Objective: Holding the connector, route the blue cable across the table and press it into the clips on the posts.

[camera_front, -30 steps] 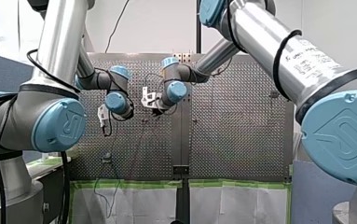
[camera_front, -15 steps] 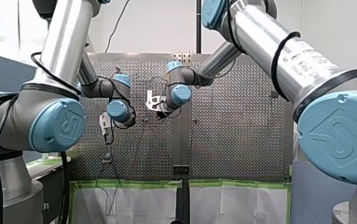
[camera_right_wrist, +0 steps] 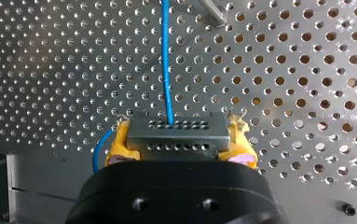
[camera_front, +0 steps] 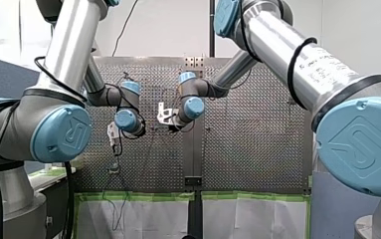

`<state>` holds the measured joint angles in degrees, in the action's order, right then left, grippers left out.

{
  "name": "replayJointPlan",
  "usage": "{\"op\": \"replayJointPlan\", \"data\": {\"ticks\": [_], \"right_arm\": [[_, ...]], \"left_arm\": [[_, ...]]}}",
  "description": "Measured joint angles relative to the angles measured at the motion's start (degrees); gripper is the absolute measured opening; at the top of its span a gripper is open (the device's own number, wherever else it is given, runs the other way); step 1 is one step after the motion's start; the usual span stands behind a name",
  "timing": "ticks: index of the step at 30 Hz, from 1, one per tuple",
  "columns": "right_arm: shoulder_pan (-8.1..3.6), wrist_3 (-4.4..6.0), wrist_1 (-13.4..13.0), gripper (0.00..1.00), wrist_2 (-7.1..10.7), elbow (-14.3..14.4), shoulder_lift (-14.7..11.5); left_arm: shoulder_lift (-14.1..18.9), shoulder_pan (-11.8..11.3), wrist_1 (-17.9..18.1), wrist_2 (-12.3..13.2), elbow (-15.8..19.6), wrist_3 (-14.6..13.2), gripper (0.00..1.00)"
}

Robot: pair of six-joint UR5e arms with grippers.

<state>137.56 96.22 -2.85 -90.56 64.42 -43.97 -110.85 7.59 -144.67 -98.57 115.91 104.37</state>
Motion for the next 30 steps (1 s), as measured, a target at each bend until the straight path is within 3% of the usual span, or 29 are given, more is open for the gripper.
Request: {"op": "replayJointPlan", "data": {"ticks": [6,15,25,30], "right_arm": [[-0.72,0.17,-0.23,0.0,0.04,0.0,0.11],[-1.44,0.3,-1.6,0.0,0.31,0.01,0.14],[-2.34,0.3,-2.66,0.0,0.79,-0.01,0.14],[-3.09,0.3,-2.69,0.0,0.85,-0.03,0.14]], "left_arm": [[-3.0,-0.43,1.83,0.05,-0.02,0.1,0.02],[-3.62,-1.21,3.36,0.28,-1.66,0.2,0.02],[-3.81,-2.16,2.33,0.55,-4.82,0.12,0.02],[-5.47,-2.78,1.46,1.24,-6.93,-0.11,0.02]]}}
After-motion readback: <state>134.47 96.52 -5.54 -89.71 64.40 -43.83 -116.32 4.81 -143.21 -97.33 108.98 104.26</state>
